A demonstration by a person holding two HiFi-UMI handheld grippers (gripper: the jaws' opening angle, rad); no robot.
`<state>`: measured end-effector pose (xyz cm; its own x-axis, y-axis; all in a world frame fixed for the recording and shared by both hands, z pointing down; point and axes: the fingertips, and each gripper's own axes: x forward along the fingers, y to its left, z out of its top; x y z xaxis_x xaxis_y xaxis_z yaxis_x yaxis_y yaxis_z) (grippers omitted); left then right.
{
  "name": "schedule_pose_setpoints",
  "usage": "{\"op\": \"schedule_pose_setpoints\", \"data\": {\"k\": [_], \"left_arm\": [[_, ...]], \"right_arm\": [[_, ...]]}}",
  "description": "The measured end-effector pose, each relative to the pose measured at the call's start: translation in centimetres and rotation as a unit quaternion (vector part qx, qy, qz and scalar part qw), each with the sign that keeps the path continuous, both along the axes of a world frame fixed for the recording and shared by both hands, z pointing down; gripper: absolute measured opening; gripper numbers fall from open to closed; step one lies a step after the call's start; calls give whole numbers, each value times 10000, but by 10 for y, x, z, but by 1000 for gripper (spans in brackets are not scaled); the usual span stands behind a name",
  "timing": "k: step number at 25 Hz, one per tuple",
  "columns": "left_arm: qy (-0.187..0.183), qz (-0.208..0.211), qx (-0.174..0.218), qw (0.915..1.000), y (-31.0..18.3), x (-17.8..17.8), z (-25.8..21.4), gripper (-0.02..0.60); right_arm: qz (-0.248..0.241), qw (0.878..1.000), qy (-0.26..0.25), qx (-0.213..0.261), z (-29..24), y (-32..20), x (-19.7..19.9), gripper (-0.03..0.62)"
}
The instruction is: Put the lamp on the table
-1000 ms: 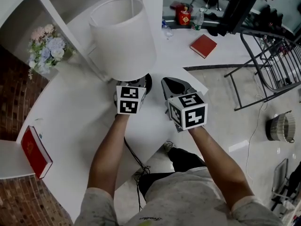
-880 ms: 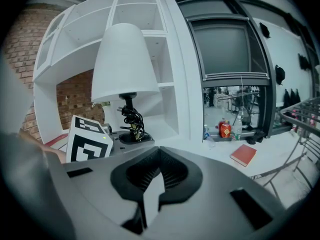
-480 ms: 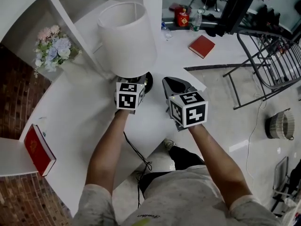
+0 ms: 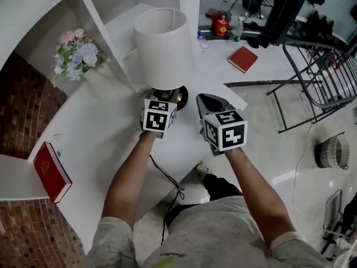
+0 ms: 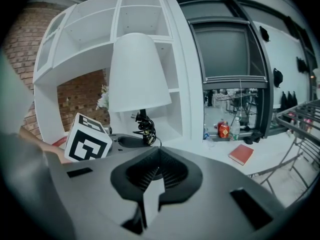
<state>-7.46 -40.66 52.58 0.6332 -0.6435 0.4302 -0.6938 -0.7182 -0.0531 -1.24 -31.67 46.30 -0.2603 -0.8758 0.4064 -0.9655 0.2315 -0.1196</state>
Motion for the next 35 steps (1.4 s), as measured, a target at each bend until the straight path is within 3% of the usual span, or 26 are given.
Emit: {"op": "schedule_pose_setpoints", "data": {"k": [13,23,35], "left_arm": [[333,-446,38,9984,26,-44,-46,121],[319,-777,154,9963,52,-82,-76,92],[230,-1424,371,9888,85,-140,-104,77]], "right_arm": [[-294,9995,-100,33,-21,2,-34,5],[-770,9966,-269,95,-36,3,-68,5],[-1484,9885,34,290,-48,6,-107,5]]}}
